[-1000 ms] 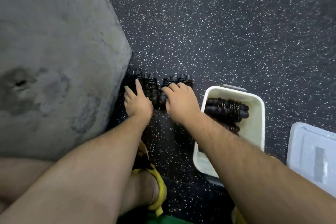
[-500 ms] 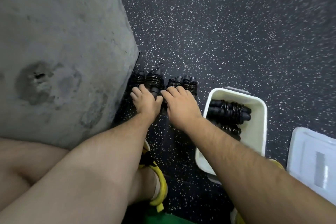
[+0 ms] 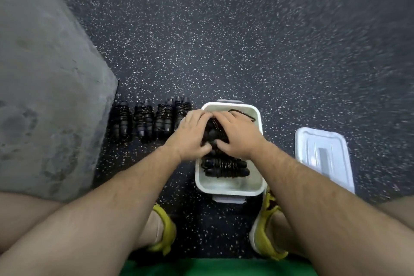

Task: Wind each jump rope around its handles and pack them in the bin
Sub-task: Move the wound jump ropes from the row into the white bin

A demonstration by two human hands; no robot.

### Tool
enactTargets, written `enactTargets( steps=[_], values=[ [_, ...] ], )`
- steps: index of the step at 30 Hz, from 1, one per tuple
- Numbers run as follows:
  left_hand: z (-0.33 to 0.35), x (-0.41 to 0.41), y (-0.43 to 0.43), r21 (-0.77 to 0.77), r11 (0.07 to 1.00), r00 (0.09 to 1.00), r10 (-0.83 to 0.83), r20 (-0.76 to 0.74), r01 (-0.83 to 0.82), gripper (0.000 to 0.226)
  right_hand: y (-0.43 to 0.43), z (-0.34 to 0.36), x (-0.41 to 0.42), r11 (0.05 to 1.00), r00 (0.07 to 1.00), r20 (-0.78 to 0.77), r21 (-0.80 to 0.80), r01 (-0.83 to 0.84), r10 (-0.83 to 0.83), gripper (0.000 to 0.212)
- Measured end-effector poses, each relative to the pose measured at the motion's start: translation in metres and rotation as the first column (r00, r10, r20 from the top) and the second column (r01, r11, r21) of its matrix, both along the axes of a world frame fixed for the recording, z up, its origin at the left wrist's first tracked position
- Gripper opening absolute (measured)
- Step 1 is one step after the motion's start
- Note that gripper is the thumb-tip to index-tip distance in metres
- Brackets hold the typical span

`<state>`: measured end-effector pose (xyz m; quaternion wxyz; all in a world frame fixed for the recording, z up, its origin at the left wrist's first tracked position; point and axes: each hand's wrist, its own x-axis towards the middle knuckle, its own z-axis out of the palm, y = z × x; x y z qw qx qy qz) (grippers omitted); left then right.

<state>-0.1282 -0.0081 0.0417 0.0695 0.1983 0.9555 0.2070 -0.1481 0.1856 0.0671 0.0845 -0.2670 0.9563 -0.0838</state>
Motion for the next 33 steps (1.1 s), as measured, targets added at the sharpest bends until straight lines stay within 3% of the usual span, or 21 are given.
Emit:
enactTargets(
  steps=[3, 6, 12, 22, 27, 30, 33],
  values=[
    [-0.006, -0.001, 0.019, -0.034, 0.998, 0.999, -0.044, 0.022, 0.044, 0.081, 0.018, -0.014, 0.012, 0.997, 0.996, 0.041, 0.033, 0.075, -0.076, 0.074],
    [-0.016, 0.000, 0.032, -0.163, 0.982, 0.995, -0.091, 0.034, 0.095, 0.077, 0.029, -0.029, 0.020, 0.992, 0.992, 0.078, 0.089, 0.090, -0.097, 0.073],
    [-0.034, -0.001, 0.048, -0.301, 0.945, 0.991, -0.105, 0.078, 0.124, 0.050, 0.026, -0.059, 0.020, 0.985, 0.989, 0.104, 0.149, 0.090, -0.107, 0.073],
    [-0.054, 0.002, 0.061, -0.426, 0.901, 0.997, -0.078, 0.022, 0.080, 0.049, 0.020, -0.084, 0.029, 0.967, 0.963, 0.118, 0.104, 0.230, -0.242, 0.074],
    [-0.054, 0.002, 0.050, -0.348, 0.931, 0.993, -0.113, 0.012, 0.110, 0.057, 0.021, -0.074, 0.035, 0.976, 0.978, -0.014, 0.066, 0.207, -0.206, 0.058],
    [-0.052, 0.008, 0.040, -0.201, 0.976, 0.995, -0.097, -0.030, 0.089, 0.060, 0.018, -0.068, 0.039, 0.984, 0.972, -0.159, -0.002, 0.177, -0.175, 0.042],
    [-0.046, 0.013, 0.028, -0.041, 0.999, 0.994, -0.002, -0.107, -0.003, 0.049, 0.000, -0.054, 0.031, 0.989, 0.949, -0.283, 0.008, 0.147, -0.139, 0.025]
  ],
)
